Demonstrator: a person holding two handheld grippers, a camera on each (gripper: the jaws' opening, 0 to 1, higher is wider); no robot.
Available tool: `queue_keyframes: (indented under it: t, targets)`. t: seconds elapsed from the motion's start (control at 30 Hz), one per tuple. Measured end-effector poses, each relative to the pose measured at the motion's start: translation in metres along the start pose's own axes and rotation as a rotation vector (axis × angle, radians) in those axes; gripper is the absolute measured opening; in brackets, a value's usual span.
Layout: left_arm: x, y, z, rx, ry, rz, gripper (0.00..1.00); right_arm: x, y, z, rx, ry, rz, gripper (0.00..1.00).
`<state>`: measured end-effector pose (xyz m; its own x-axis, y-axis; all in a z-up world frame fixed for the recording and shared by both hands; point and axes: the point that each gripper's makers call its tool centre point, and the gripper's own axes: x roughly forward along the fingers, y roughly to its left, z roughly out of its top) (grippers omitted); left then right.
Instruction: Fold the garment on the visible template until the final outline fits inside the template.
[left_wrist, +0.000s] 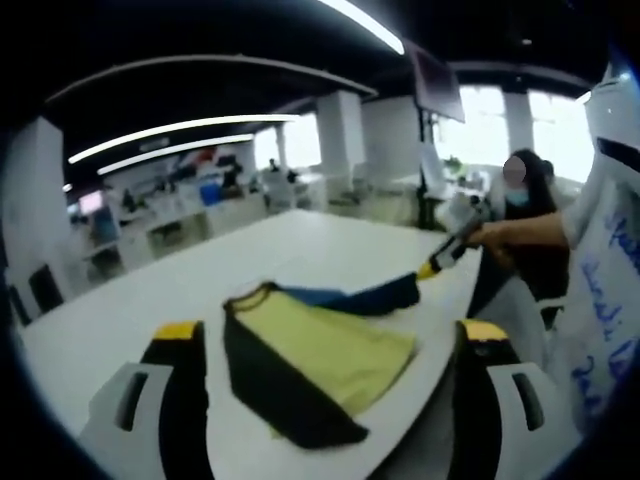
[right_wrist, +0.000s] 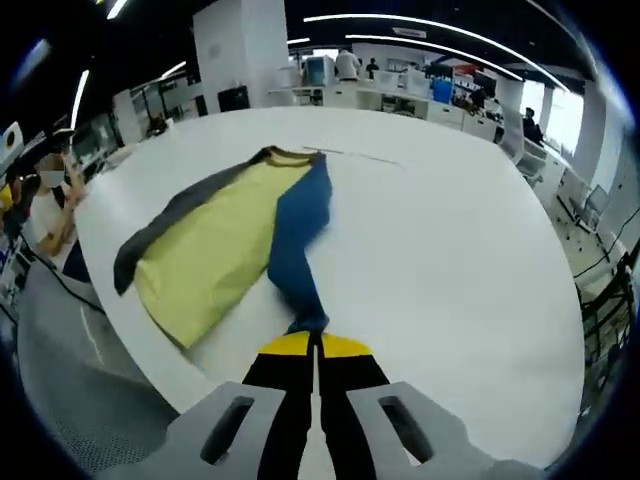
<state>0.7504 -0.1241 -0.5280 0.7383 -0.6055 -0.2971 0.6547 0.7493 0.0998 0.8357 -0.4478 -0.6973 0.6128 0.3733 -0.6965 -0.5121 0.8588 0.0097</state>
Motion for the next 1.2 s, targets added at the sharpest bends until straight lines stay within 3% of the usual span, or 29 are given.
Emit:
queue_keyframes:
  t: [0.13, 0.33, 1.2]
  targets:
    - [0.002, -0.004, 0.005, -0.007, -0.016, 0.005, 0.99, -0.001, -0.018, 0.003, 0.004, -0.007, -0.018, 0.01]
    - [0.005, -0.007, 0.005, -0.005, 0.006, 0.034, 0.99, 0.002, -0.044, 0.004, 0.01, -0.006, -0.035, 0.01]
    - [0.019, -0.025, 0.005, -0.023, 0.068, 0.148, 0.97, 0.03, -0.146, -0.016, 0.03, 0.055, -0.072, 0.01]
